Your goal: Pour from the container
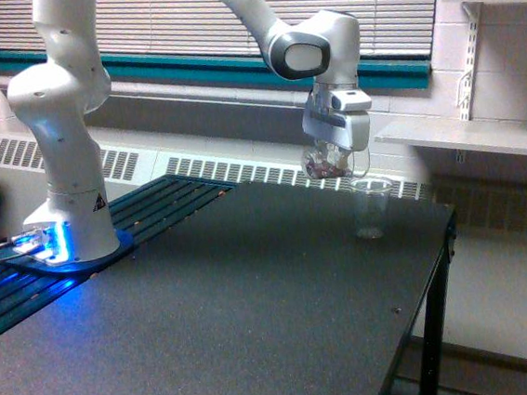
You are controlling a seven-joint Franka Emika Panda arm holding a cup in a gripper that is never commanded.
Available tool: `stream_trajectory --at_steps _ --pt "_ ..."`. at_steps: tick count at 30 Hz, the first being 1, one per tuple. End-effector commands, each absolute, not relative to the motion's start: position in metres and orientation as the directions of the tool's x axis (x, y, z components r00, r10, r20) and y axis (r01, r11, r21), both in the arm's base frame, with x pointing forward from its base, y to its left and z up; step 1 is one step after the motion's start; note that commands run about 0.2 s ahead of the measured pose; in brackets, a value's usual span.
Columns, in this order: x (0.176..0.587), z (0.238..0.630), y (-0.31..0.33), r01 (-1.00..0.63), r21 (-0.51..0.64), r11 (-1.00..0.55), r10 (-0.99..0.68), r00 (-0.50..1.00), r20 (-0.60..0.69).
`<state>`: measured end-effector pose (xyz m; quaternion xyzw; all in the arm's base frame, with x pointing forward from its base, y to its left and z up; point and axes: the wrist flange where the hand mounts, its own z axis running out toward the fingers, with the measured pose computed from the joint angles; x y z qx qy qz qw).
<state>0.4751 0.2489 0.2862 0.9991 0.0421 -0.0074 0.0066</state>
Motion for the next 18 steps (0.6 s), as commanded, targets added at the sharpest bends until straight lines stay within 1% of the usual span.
stream_trajectory --at_steps 1,8,18 --pt "0.487 0.289 0.249 0.133 0.007 -0.991 0.133 0.99 -0.036" --pt "0.493 0.293 0.256 0.151 -0.011 -0.988 0.152 0.986 -0.07" --pt "0.497 0.299 0.254 0.191 0.004 -0.982 0.189 0.974 -0.127"
